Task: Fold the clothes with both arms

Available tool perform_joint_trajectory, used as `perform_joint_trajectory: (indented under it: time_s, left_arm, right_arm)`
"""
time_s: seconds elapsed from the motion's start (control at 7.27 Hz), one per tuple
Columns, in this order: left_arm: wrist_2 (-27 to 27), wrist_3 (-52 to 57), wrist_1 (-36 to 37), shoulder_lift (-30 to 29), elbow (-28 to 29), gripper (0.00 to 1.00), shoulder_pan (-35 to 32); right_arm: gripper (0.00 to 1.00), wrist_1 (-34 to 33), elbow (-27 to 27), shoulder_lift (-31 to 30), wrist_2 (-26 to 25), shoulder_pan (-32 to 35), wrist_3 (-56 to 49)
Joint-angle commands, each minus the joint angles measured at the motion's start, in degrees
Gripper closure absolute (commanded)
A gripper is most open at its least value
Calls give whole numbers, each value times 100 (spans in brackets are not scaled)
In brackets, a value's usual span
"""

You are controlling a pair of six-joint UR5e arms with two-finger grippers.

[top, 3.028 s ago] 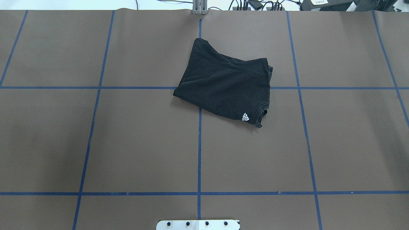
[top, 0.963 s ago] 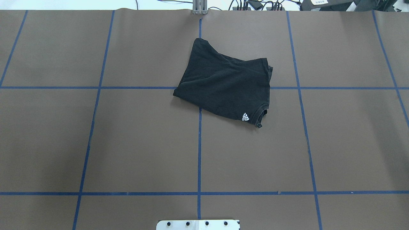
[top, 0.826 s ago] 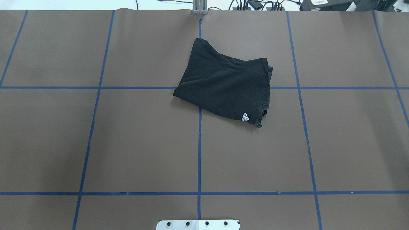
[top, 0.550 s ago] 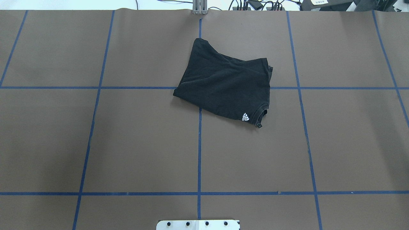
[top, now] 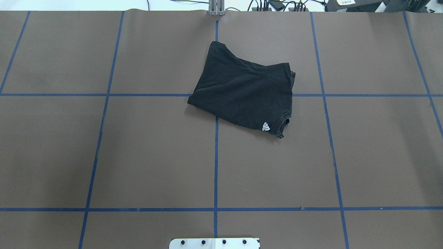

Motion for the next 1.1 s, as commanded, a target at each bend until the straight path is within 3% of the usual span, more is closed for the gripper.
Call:
perform_joint_trajectory:
  time_s: [0.0,0.69,0.96]
  left_arm:
    - [-1,-14,-1,-7,28,0,0]
    - [17,-5,-10,-16,37,0,9]
    - [17,519,16,2,46,0,9]
  right_arm:
    - [0,-5,0,7,1,-6,0]
    - [0,-5,9,24,1,-6,0]
    - [0,-14,0,42,1,-7,0]
